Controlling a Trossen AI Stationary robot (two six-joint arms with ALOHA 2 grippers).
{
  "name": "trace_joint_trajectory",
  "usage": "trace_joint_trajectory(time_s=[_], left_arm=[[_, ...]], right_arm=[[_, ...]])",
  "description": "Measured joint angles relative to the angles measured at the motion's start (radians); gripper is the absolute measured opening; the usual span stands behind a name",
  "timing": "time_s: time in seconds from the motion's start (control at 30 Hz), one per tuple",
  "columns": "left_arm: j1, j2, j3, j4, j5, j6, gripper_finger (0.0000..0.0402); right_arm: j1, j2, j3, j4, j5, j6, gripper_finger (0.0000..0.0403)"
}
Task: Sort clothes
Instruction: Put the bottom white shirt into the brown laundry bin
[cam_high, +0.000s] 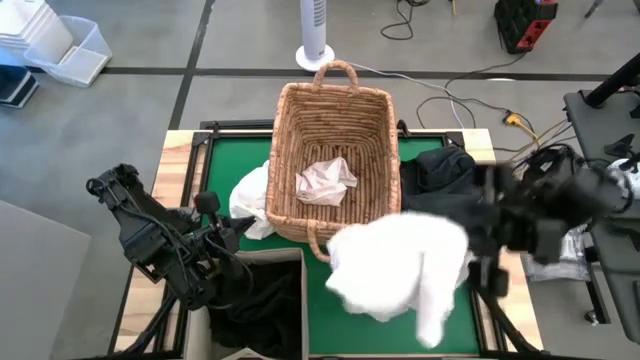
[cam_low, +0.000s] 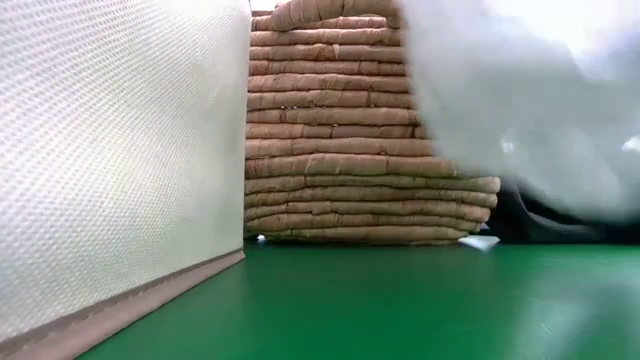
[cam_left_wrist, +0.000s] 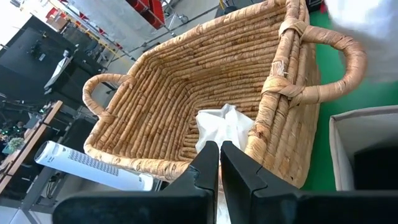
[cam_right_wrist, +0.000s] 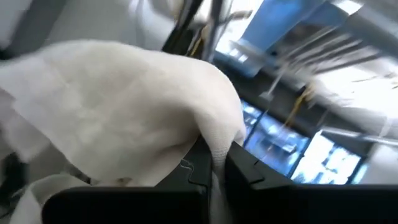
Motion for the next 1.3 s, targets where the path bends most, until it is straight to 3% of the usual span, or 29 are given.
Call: trace_joint_trajectory(time_s=[0.4,0.73,0.9,1.1,1.3], left_arm=[[0.0,0.0,0.0,0.0,0.0,-0.008,0.0],[0.0,0.0,0.0,0.002,0.0,-0.024,0.0],[0.0,0.0,0.0,0.003,0.0,-0.024,0.0],[0.0,0.0,0.0,0.007,0.0,-0.024,0.0],[0.0,0.0,0.0,0.007,0.0,-0.025,0.0]], right_arm=[[-0.175,0.158,0.343,0.006,-0.119,-0.253,0.0012],[-0.432,0.33,0.501,0.098,-0.123,-0.464,0.0012],[-0.606,0.363,0.577,0.103,-0.119,-0.433,0.0012],[-0.82,0.368,0.587,0.094,-0.12,-0.252,0.0012],[-0.992,0.406,0.586,-0.035,-0.132,-0.083,0.0012]])
